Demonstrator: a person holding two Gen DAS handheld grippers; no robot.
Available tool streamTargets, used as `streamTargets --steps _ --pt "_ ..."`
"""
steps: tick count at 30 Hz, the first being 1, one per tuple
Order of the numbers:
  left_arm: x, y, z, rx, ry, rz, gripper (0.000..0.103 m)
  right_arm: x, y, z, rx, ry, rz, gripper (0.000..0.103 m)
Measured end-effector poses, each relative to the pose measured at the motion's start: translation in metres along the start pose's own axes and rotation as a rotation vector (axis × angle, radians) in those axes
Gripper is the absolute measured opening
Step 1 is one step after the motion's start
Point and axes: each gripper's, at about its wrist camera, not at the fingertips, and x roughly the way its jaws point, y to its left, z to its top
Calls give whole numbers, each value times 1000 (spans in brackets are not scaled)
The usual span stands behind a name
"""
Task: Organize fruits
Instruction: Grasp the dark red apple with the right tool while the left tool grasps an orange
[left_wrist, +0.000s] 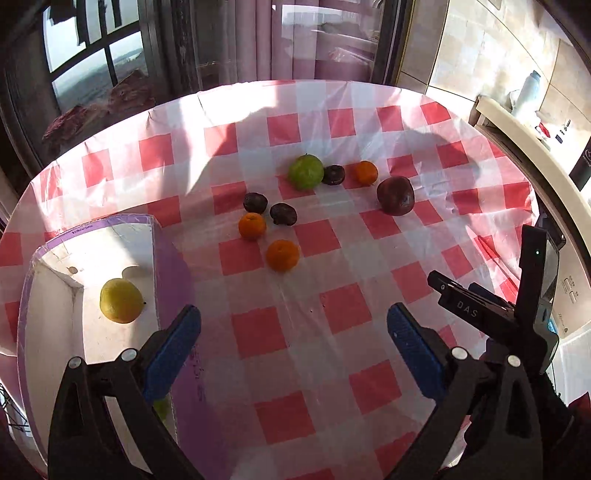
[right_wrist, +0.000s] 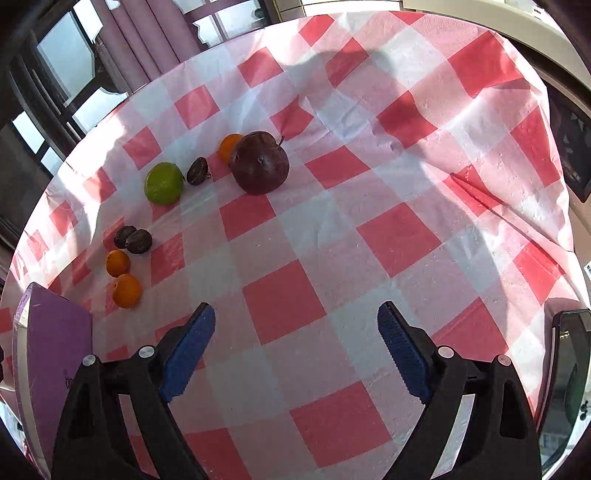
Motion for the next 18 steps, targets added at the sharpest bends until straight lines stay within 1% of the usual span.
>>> streamTargets --steps 2,4,7,9,13,18 --pt "25 -16 -4 29 50 13 101 16 -5 11 -30 11 -9 87" --pt "51 -24 -7 36 101 40 101 33 -4 22 -68 16 -9 87" --pt "87 -23 -13 11 169 93 101 57 8 40 -134 20 -1 87" --pt "106 -16 -16 -17 187 124 100 73 19 51 -176 19 -1 87" --pt "127 -1 -16 -66 168 141 100 102 34 72 -220 9 -15 88" --pt "147 9 -7 -105 120 192 100 122 50 89 -304 -42 -73 87"
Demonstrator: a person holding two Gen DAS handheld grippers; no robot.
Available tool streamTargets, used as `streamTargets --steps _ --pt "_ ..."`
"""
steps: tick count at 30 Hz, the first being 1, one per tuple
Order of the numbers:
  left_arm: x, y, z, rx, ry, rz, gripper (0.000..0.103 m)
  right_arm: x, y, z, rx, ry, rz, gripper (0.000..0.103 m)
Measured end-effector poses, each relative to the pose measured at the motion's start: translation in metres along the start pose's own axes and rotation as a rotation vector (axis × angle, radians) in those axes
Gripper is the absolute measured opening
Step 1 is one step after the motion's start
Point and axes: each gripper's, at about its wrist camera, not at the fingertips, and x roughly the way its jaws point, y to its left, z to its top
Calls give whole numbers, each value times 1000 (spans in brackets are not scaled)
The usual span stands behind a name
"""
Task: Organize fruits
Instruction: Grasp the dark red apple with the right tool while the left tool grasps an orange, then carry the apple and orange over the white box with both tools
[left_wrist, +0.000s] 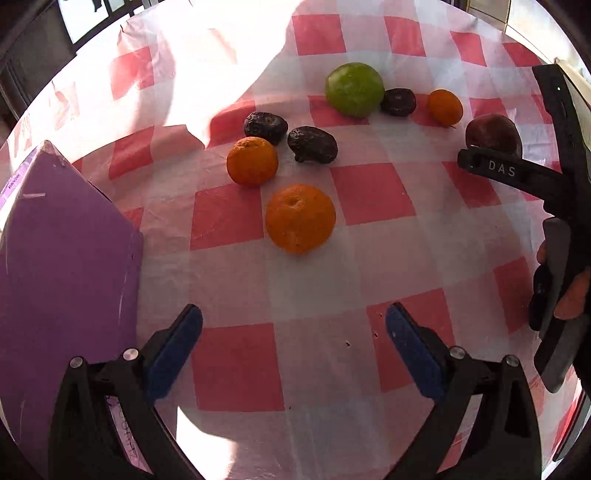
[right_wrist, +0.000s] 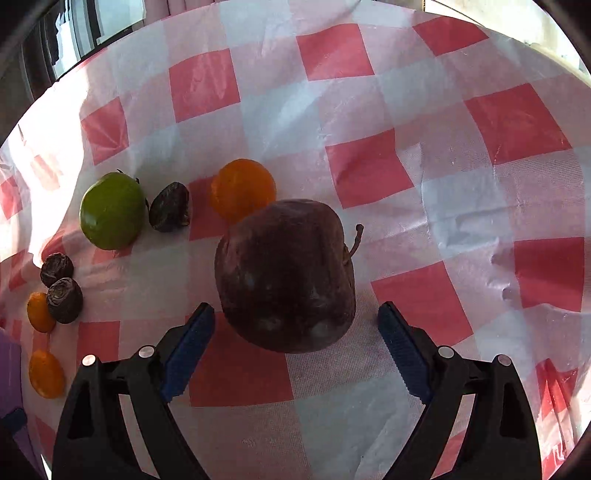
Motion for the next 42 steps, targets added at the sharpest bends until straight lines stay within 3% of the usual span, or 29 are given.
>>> streamTargets --steps 6,13,15,16,17,26,35,42 --pt "19 4 22 -77 -16 28 98 10 -5 12 14 -16 -28 84" --pt "34 6 49 -112 -42 -18 79 9 -7 10 10 -32 -15 78" --pt "33 4 51 -108 -61 -17 66 10 -8 10 13 -33 -11 77" --pt "31 2 52 -95 -71 -21 51 11 -7 13 15 -34 -9 75" --pt "30 -2 52 -76 -75 -20 42 11 -6 13 14 -35 -8 74" --pt "23 -12 46 -42 -45 -45 41 6 -1 15 2 -41 3 66" --pt "-16 -34 -8 -2 18 -106 41 3 6 14 -36 -47 15 58" --pt "-50 -29 -49 65 19 -151 41 -15 3 0 -62 16 82 56"
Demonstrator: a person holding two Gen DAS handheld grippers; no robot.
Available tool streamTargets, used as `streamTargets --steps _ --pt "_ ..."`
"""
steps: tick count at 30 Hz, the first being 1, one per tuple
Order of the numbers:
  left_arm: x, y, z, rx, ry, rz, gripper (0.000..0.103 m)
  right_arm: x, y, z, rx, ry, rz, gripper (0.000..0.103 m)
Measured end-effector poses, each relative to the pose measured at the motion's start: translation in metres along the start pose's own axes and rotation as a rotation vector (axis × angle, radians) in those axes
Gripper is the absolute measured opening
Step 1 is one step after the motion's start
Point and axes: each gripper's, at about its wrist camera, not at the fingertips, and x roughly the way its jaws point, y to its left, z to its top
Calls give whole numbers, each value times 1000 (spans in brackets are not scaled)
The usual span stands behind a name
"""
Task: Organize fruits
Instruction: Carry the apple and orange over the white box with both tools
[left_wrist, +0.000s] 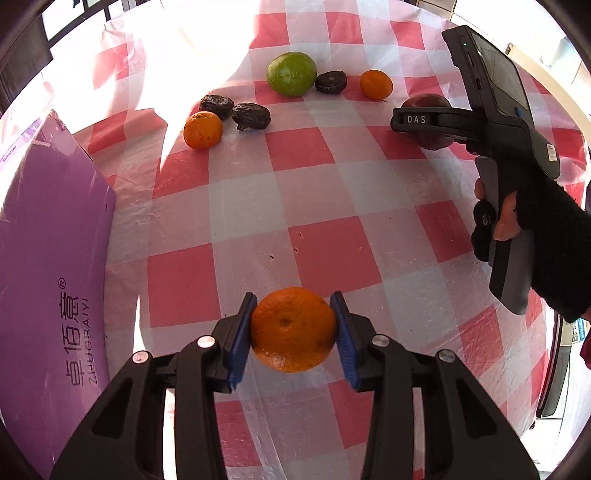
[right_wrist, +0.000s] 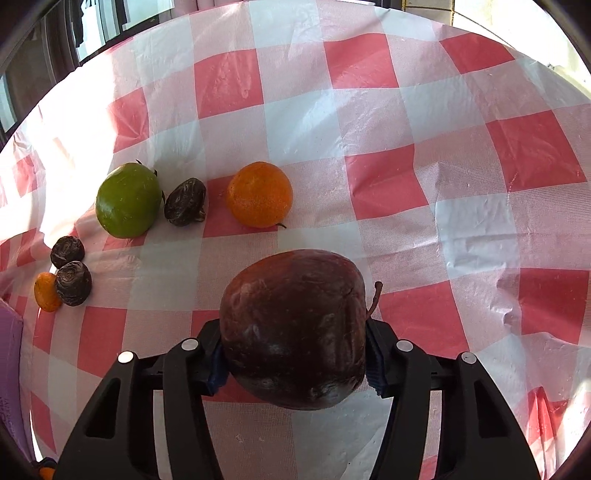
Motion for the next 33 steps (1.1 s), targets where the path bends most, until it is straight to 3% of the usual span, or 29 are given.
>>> streamTargets --steps 10,17,27,33 --pt "-39 -2 -13 63 -98 -67 41 -65 4 -89 143 46 106 56" --pt "-51 15 -13 68 -132 -101 41 -98 15 -127 74 87 118 56" --pt "-109 53 -25 131 -260 -142 41 -136 52 -144 61 83 122 56" --pt "-134 108 -36 80 -298 -110 41 -162 93 -142 44 62 172 56"
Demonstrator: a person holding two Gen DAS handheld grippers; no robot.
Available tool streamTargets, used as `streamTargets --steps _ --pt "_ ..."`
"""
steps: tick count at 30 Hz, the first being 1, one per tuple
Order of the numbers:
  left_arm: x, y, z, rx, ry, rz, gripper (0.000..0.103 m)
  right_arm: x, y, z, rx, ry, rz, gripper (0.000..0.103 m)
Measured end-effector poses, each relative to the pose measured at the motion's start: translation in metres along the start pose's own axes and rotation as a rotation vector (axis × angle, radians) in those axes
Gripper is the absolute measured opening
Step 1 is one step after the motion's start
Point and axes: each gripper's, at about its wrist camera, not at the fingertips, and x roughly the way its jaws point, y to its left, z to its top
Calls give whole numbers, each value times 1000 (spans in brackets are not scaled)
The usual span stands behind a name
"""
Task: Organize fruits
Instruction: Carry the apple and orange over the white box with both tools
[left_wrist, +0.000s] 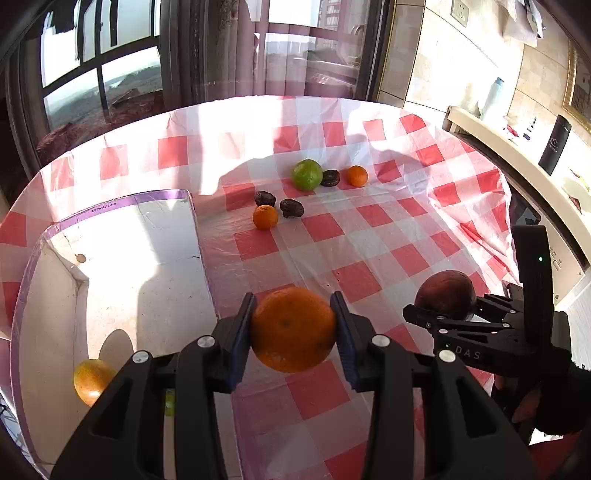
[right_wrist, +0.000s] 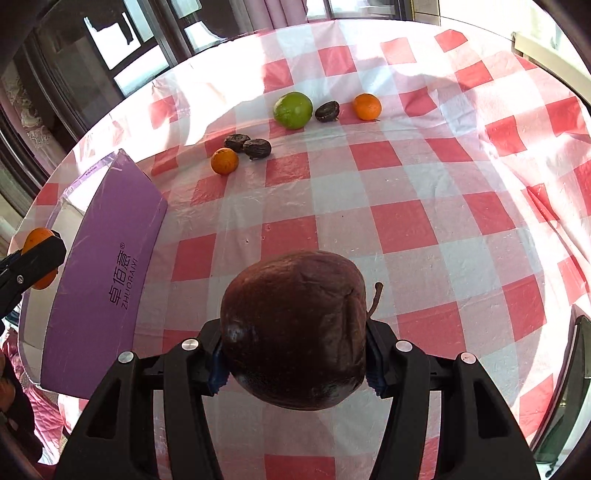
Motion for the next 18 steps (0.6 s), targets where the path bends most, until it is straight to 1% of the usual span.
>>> streamTargets --steps 3,6,8,10,14,16,18 --pt "-15 35 -10 -42 7 33 41 -8 24 3 -6 -13 34 56" --pt "-26 69 -25 -74 31 76 41 -15 51 8 -23 -30 61 56" --pt "-31 90 -33 -91 53 97 41 -18 70 11 -36 -42 79 56" --pt "-32 108 -42 -98 93 106 41 -21 89 15 -52 -53 95 56" --pt "-27 130 -56 -73 185 110 41 -18 128 26 -87 -46 114 56" --pt "-22 133 -62 -35 233 110 41 -15 151 33 -118 -35 125 56" --pt "-15 134 -69 13 290 93 41 -11 177 41 -165 -27 130 56"
